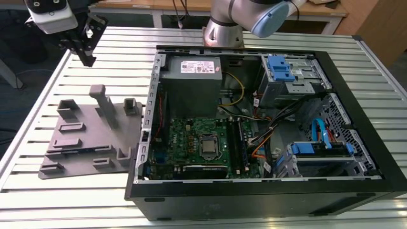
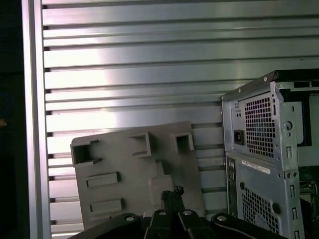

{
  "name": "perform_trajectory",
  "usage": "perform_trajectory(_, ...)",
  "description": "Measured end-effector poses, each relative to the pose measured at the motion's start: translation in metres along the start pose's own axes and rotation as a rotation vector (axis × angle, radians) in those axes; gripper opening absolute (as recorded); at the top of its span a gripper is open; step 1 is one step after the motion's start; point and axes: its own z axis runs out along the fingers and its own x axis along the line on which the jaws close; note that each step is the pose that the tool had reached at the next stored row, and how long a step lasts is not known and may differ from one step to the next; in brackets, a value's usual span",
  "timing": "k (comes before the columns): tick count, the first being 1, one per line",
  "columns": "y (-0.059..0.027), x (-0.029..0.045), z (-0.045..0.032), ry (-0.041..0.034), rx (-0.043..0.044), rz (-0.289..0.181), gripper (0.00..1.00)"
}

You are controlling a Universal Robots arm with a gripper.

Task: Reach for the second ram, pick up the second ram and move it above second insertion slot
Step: 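Reach for the second ram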

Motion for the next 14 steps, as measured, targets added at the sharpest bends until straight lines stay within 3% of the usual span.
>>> perform_trajectory(9,-0.0128,0.0117,0.0034,0.0000,0.0000,-0.001,0.07)
perform_trajectory(14,-0.0242,0.0142,0.0047,0.0000,-0.0001,-0.001,0.07)
